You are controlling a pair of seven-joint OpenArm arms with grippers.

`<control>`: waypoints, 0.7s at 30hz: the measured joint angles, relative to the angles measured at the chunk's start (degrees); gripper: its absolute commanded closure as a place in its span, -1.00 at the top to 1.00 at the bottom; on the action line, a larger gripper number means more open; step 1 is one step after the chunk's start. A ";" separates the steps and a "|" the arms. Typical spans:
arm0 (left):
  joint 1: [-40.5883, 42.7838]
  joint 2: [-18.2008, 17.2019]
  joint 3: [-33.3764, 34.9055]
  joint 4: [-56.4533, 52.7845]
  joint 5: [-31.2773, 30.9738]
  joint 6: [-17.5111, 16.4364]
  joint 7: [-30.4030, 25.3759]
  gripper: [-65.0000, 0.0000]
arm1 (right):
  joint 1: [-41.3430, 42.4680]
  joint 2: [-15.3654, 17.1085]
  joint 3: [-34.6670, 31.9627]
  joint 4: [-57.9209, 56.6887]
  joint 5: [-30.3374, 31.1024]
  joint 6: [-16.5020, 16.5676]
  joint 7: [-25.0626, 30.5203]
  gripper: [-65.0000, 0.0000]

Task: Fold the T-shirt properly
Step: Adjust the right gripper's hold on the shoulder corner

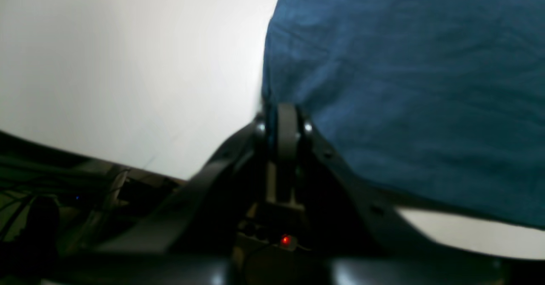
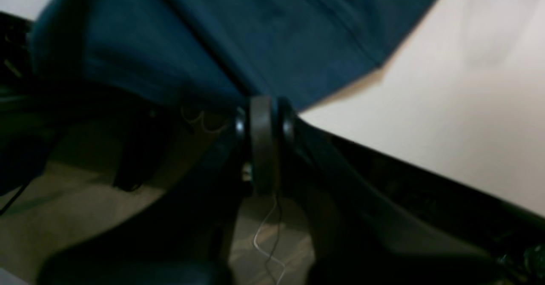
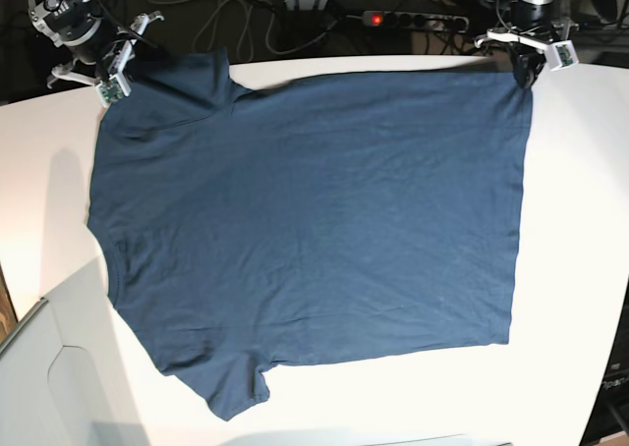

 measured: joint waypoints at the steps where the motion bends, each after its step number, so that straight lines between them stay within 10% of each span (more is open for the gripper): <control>1: -0.02 0.02 0.00 0.00 0.00 0.00 0.00 -1.00 | 0.02 0.00 -0.52 0.02 -0.04 0.00 0.00 -0.97; 21: -0.17 0.02 -0.17 -0.37 0.00 0.00 0.00 -1.00 | 3.78 4.46 -12.76 0.13 1.70 0.02 -0.76 -0.96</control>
